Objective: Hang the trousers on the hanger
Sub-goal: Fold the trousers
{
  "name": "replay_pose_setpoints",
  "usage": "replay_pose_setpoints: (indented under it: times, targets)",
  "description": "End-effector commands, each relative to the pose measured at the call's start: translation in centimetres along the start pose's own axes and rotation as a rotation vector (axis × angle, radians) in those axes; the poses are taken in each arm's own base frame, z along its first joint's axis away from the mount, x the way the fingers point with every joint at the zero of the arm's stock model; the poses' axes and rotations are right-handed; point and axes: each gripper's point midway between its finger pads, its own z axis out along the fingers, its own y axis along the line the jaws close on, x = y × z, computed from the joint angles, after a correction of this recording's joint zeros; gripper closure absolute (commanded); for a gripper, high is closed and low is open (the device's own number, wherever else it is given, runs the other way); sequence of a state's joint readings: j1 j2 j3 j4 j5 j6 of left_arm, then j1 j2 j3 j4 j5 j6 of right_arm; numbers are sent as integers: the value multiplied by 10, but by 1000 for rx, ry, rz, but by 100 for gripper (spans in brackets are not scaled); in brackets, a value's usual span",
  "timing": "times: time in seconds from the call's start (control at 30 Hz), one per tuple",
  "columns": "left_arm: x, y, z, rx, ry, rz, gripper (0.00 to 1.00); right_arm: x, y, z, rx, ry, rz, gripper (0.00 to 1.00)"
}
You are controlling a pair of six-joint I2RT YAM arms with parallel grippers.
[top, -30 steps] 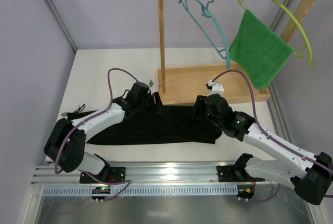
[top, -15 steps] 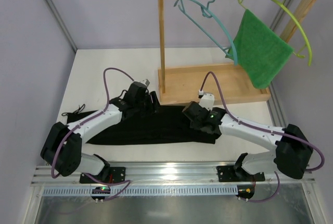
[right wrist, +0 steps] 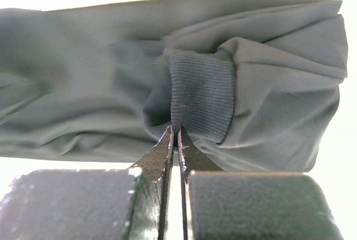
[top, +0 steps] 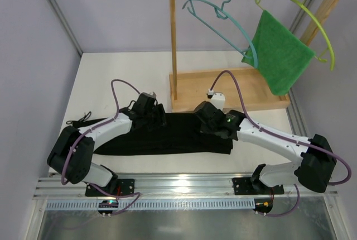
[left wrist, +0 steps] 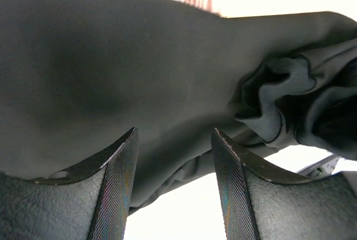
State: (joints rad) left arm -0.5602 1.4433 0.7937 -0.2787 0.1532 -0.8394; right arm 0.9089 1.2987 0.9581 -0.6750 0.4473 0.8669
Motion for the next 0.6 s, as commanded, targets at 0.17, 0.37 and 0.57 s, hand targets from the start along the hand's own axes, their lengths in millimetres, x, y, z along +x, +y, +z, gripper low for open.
replay_pose_setpoints:
  times: [0.17,0.37,0.57]
  targets:
    - [-5,-33,-2,183,-11,10,44,15,55,23,-242,23,44,95]
    - [-4,-53,-15,309,-21,18,44,11,69,40,-286,-30,20,75]
    - [-6,-70,-23,406,-33,51,43,2,81,17,-359,-18,-45,53]
